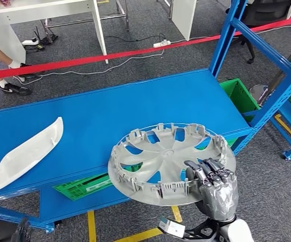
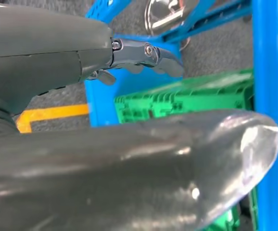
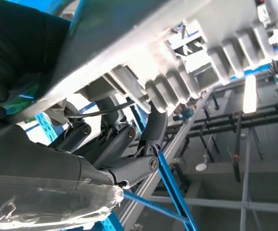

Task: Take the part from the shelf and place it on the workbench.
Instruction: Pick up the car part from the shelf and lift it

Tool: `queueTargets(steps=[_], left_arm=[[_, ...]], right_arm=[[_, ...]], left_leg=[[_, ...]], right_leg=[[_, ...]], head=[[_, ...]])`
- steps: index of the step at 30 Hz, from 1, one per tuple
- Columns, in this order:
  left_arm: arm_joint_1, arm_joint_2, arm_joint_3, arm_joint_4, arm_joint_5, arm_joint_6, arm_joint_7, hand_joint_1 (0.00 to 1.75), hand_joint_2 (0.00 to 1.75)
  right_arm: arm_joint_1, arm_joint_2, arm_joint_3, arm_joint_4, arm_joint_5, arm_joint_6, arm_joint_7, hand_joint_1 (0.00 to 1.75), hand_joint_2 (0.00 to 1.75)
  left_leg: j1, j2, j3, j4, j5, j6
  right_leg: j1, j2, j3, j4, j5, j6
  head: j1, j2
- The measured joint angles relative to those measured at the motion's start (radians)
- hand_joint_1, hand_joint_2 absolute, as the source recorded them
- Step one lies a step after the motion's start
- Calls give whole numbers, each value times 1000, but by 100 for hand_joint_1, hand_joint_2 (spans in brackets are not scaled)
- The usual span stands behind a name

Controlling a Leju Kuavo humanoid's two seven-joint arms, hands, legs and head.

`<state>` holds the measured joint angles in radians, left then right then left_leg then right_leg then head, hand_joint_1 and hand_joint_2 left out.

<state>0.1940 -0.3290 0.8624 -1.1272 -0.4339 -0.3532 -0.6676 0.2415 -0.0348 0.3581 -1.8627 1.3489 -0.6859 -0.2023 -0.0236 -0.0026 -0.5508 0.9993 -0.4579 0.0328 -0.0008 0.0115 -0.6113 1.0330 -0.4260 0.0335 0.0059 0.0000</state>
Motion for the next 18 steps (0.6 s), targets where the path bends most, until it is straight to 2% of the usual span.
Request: queueTargets(steps=[1, 2, 3, 5, 6, 7, 8, 10, 11, 12, 13, 16, 17, 18], left_arm=[[1, -1, -9, -3, 9, 13, 0, 0, 0], [3, -1, -20, -5, 15, 24, 0, 0, 0], [6, -2, -30, -7, 20, 32, 0, 0, 0], [11, -2, -48, -9, 23, 40, 0, 0, 0], [14, -2, -54, -9, 24, 43, 0, 0, 0], [16, -2, -60, -9, 25, 44, 0, 0, 0], [19, -2, -65, -9, 25, 45, 0, 0, 0], [23, -2, -73, -10, 26, 46, 0, 0, 0], [26, -2, -76, -12, 27, 47, 0, 0, 0], [28, -1, -80, -14, 29, 47, 0, 0, 0], [30, -1, -83, -17, 30, 47, 0, 0, 0], [35, -1, -89, -24, 34, 49, 0, 0, 0], [37, -1, -91, -26, 35, 50, 0, 0, 0], [38, -1, -94, -28, 35, 51, 0, 0, 0]], right_arm=[[6, 9, -10, -10, -10, 0, -25, 175, 175], [11, 18, -19, -20, -20, 0, -46, 175, 175], [14, 25, -28, -27, -26, 0, -64, 175, 175], [19, 37, -42, -38, -37, 0, -85, 175, 175], [23, 42, -49, -40, -40, 0, -93, 175, 175], [26, 47, -56, -43, -44, 0, -102, 175, 175], [29, 52, -63, -45, -47, 0, -110, 175, 175], [31, 61, -76, -49, -53, 0, -124, 175, 175], [31, 66, -80, -51, -56, 0, -130, 175, 175], [31, 71, -85, -53, -59, 0, -136, 175, 175], [32, 75, -88, -54, -62, 0, -143, 175, 175], [37, 92, -102, -57, -81, 0, -177, 175, 175], [40, 99, -108, -58, -88, 0, -190, 175, 175], [41, 105, -114, -60, -94, 0, -202, 175, 175]], left_leg=[[3, 0, 2, -7, 7, 4], [6, 1, 2, -14, 13, 7], [10, 2, 3, -19, 18, 9], [11, 4, 1, -20, 20, 11], [11, 4, 0, -20, 20, 10], [12, 4, 0, -20, 21, 9], [14, 4, -1, -19, 22, 6], [20, 3, -2, -15, 23, -3], [21, 3, -5, -13, 23, -11], [21, 2, -7, -9, 24, -19], [19, 1, -10, -5, 26, -26], [20, 1, -22, 4, 28, -41], [21, 1, -32, 20, 11, -46], [22, 1, -47, 54, -20, -52]], right_leg=[[1, 0, -4, 5, -6, 4], [1, -1, -13, 25, -25, 8], [1, -1, -29, 65, -54, 11], [-4, -3, -74, 189, -124, 19], [-6, -3, -90, 241, -145, 22], [-9, -4, -93, 264, -149, 25], [-11, -4, -77, 248, -134, 28], [-17, -6, -1, 125, -84, 38], [-17, -5, 39, 64, -67, 39], [-17, -3, 64, 22, -60, 37], [-16, -1, 74, 4, -62, 30], [-15, 1, 59, 7, -54, 2], [-15, 1, 52, 7, -49, -7], [-16, 0, 44, 6, -42, -16]], head=[[1, 0], [3, 0], [5, 0], [7, 0], [7, 0], [7, 0], [7, 0], [7, 0], [8, 0], [9, 0], [9, 0], [6, 0], [6, 0], [5, 0]])
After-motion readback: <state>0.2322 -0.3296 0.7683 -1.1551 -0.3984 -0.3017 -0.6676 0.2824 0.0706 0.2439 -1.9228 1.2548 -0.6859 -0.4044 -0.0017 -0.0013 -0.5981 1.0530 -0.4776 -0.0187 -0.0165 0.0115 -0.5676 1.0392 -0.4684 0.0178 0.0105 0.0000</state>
